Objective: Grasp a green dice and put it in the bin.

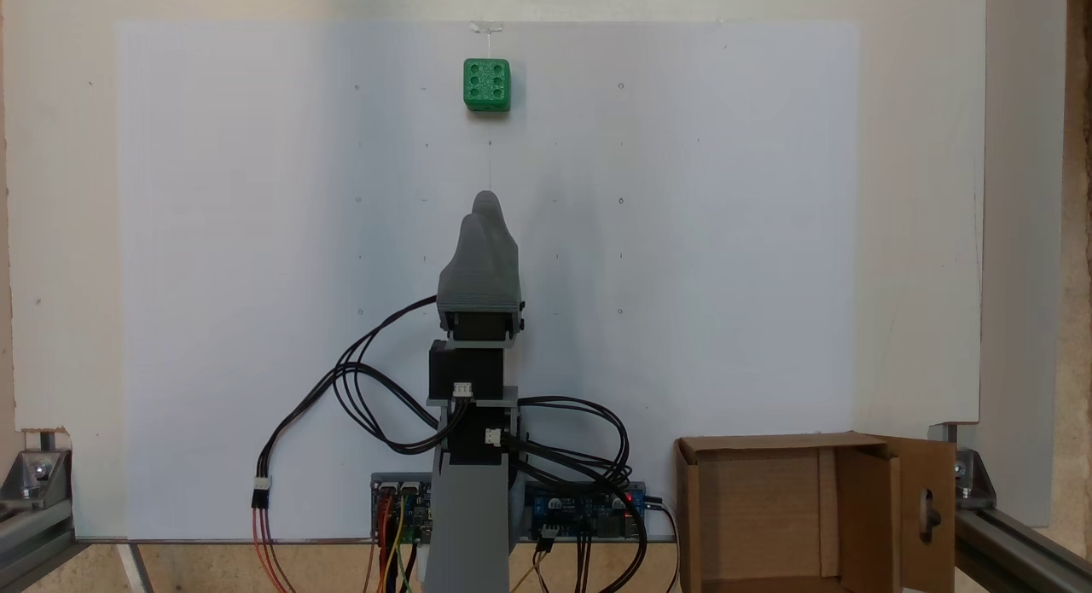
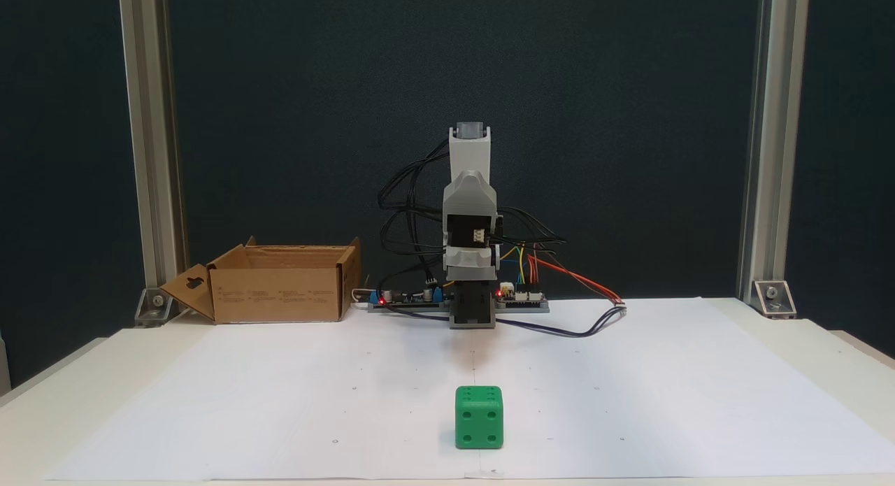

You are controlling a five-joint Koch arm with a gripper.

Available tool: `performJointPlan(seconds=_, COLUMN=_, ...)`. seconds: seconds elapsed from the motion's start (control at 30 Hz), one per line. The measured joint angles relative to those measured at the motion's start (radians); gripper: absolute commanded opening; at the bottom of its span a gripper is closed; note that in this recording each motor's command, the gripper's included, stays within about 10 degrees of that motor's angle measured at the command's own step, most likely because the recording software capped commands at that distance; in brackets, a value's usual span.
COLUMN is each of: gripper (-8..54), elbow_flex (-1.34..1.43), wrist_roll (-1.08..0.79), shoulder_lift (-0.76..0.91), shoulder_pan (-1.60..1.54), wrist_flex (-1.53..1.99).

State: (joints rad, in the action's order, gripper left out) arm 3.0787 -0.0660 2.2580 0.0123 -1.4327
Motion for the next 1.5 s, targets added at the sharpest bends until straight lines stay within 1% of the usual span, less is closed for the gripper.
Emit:
performJointPlan(seconds=0.57, gripper=43.9, elbow_flex=0.002, wrist_roll=0.0, shoulder_lift=0.0, shoulder_pan=0.0, wrist_flex=0.0)
performJointPlan(seconds=0.67, gripper=41.5, elbow_flex=0.002, wrist_roll=0.0, shoulder_lift=0.0, shoulder_pan=0.0, wrist_flex=0.0)
performJointPlan(seconds=0.8, gripper=41.4, elbow_flex=-0.02, wrist_roll=0.0, shoulder_lift=-0.002, shoulder_pan=0.0, wrist_flex=0.029)
performJointPlan(seconds=0.9, gripper=41.6, elbow_flex=-0.101, wrist_roll=0.0, shoulder_lift=-0.002, shoulder_pan=0.011, wrist_flex=0.219)
performJointPlan(seconds=1.03, gripper=41.7, elbow_flex=-0.341, wrist_roll=0.0, shoulder_lift=-0.002, shoulder_pan=0.031, wrist_flex=0.494)
performJointPlan(seconds=1.33, gripper=41.6, elbow_flex=-0.721, wrist_roll=0.0, shoulder_lift=-0.005, shoulder_pan=0.031, wrist_flex=1.1)
performJointPlan(seconds=1.4, gripper=41.6, elbow_flex=-0.776, wrist_roll=0.0, shoulder_lift=-0.026, shoulder_pan=0.029, wrist_flex=1.233)
performJointPlan(seconds=1.5, gripper=41.6, elbow_flex=-0.9, wrist_roll=0.0, shoulder_lift=-0.109, shoulder_pan=0.023, wrist_flex=1.436)
